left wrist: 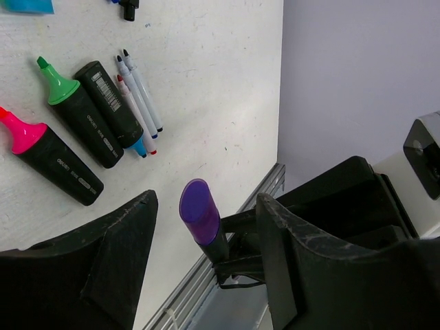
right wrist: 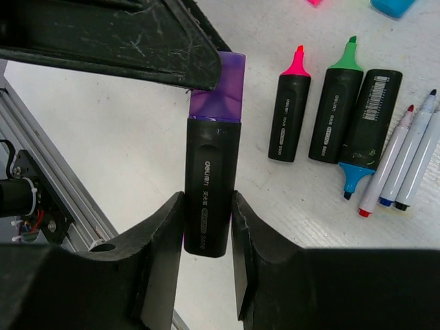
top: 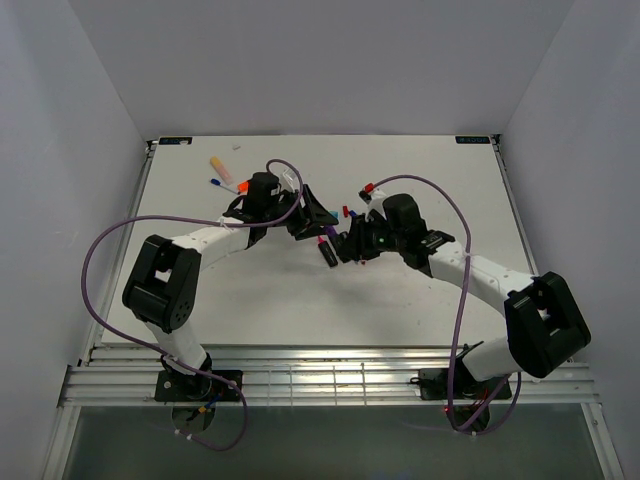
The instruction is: Open the pen caps
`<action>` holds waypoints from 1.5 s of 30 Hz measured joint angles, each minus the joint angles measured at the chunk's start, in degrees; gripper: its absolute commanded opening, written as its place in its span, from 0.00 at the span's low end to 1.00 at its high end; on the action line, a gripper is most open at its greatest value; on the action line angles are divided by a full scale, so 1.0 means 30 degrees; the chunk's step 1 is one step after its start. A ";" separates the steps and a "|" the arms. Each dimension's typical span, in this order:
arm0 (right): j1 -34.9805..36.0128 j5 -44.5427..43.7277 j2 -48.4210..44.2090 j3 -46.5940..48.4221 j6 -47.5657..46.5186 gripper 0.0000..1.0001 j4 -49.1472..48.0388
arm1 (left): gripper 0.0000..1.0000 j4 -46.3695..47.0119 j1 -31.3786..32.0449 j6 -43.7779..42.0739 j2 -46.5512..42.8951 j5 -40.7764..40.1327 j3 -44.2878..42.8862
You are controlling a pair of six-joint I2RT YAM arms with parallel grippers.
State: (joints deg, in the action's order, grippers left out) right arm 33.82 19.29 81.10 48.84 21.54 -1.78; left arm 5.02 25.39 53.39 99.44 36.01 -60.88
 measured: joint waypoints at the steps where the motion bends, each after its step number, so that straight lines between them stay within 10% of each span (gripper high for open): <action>1: 0.0044 0.0051 0.0000 0.0000 0.0066 0.08 -0.0036 | 0.68 0.0000 0.0022 0.0022 0.0000 -0.0007 0.0000; 13: 0.0146 0.0277 0.0066 0.0007 0.0270 0.08 -0.0372 | 0.25 0.0073 0.0219 0.0182 0.0000 -0.0131 0.0015; 23: 0.0146 0.0495 0.0663 0.0066 0.0437 0.08 -0.0590 | 0.44 0.0058 0.0226 0.0044 0.0000 -0.0211 0.0182; 32: 0.0146 0.0627 0.0962 0.0430 0.0780 0.08 -0.0568 | 0.27 0.0321 0.0240 0.0204 0.0000 -0.0087 0.0736; 38: 0.0160 0.0787 0.1056 0.0430 0.0794 0.52 -0.0590 | 0.12 0.0401 0.0240 0.0211 -0.0036 -0.0022 0.0736; 45: -0.0066 0.2288 0.1661 0.0583 0.0583 0.63 -0.0933 | 0.00 -0.0095 0.0248 -0.0124 -0.0036 0.0044 0.0729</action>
State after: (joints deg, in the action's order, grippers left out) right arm 33.63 26.15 86.08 50.59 23.29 -4.58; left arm 4.73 26.13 53.01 99.33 36.14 -58.70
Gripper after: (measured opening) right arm 0.620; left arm 0.312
